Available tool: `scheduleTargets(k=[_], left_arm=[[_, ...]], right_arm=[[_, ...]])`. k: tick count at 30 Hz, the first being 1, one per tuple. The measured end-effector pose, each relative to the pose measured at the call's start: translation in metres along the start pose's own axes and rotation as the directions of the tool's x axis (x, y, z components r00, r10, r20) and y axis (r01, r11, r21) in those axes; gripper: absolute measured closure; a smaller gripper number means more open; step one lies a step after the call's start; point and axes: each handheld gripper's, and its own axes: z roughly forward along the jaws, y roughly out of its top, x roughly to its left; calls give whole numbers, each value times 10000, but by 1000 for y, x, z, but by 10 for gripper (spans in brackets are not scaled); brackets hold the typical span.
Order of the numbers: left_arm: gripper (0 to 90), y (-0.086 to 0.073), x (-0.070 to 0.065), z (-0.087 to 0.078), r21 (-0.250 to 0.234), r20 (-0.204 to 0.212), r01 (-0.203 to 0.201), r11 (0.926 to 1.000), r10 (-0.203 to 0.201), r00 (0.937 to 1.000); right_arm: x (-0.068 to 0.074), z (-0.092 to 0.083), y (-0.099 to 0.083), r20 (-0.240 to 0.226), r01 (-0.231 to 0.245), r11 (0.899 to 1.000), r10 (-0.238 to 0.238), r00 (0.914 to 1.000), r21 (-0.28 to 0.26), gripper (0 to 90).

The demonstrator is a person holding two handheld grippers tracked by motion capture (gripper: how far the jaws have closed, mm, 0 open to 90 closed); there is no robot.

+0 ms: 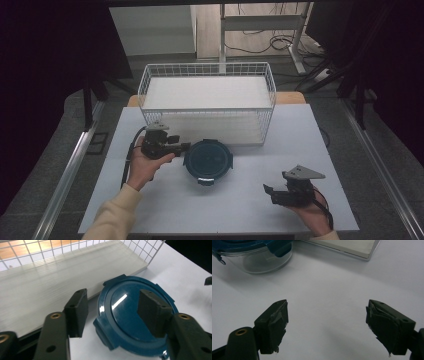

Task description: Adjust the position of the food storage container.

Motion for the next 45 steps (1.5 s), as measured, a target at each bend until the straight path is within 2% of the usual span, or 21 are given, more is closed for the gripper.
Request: scheduleTargets(k=[1,2,3,5,8,9,10,11,12,17,18,23,26,31,35,41,45], left_arm=[[456,2,0,3,48,-25,41,10000,-41,10000],[532,4,0,6,93,-126,-4,10000,5,9999],[532,5,0,10,90,-186,-48,9999,50,9998],[611,8,1,16,106,-90,-15,9999,16,10000],[737,12,3,24,372,-278,-443,9983,453,9986],[785,12,4,27,387,-301,-442,9983,454,9985],[853,13,4,31,466,-418,-593,9971,613,9972],[876,13,4,31,466,-418,-593,9971,613,9972],[892,14,3,36,587,-509,-747,9955,777,9957],[900,14,1,49,729,-749,-942,9929,997,9922],[900,13,3,55,903,-768,-936,9915,1006,9920],[900,10,11,65,1145,-749,-636,9914,725,9946],[900,8,17,70,1414,-830,-755,9871,878,9927],[900,6,18,77,1459,-761,-737,9866,855,9934],[900,5,20,82,1675,-710,-1089,9798,1222,9900],[900,5,23,84,1512,-397,-1185,9814,1258,9913],[900,5,21,84,1486,-454,-1286,9805,1366,9896]], right_arm=[[0,0,0,0,0,10000,0,10000,0,176],[0,1,0,-4,17,10000,-17,10000,12,176],[0,1,0,-4,17,10000,-17,10000,12,176],[0,1,0,6,31,10000,-31,10000,29,177],[0,1,-1,72,63,10000,-63,10000,43,176],[0,1,-1,98,77,10000,-77,9999,46,177],[0,2,-1,100,97,9999,-98,9999,72,176],[0,2,-1,100,97,9999,-98,9999,72,176],[0,3,-1,108,136,9999,-137,9998,101,176],[0,4,-2,123,154,9998,-156,9998,146,176],[0,4,-2,153,169,9997,-171,9997,150,176],[0,4,-2,226,169,9998,-172,9996,141,174],[-1,5,-3,240,158,9997,-162,9996,169,173],[-1,6,-3,204,207,9997,-211,9996,158,171],[0,6,-3,235,263,9995,-268,9994,196,170],[-1,7,-4,191,216,9995,-220,9996,216,168],[0,7,-4,203,259,9994,-264,9994,239,168]])
